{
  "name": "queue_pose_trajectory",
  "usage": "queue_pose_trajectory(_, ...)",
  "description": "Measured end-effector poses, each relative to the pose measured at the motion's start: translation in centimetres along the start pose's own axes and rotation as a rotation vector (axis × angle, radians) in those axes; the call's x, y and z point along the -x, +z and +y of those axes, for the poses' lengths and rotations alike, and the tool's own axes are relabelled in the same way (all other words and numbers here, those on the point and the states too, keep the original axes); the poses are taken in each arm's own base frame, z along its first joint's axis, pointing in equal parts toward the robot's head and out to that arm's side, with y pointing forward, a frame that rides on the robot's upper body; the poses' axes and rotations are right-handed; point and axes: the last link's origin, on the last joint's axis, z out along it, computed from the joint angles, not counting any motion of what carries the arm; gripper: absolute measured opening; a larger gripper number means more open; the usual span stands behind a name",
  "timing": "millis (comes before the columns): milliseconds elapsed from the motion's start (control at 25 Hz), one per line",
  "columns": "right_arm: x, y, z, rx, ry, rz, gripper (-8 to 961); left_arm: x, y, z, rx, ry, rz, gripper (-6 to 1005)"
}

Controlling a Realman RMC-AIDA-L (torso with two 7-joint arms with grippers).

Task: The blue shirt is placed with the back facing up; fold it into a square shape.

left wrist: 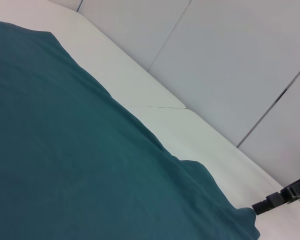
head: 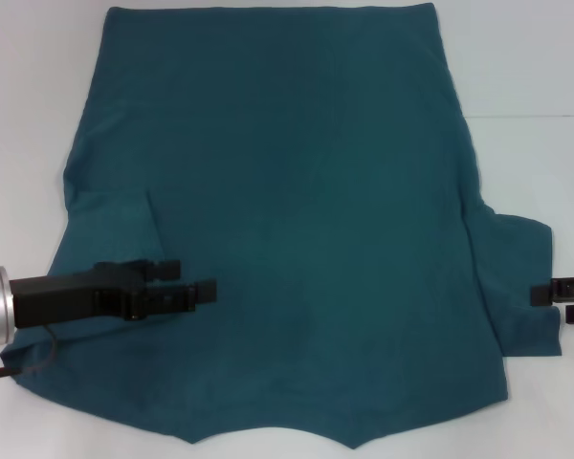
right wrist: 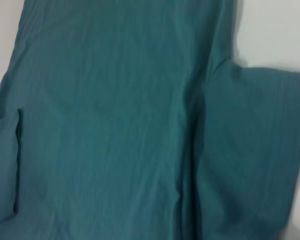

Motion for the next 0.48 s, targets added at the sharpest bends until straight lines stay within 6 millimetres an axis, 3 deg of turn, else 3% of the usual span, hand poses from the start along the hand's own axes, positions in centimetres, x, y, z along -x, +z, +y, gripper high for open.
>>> queue_pose_trajectory(480,0.2,1.3,0.3,-0.012,-0.005,0.013,882,0.0,0.1,0.0,-0.005,-0.001,0.001,948)
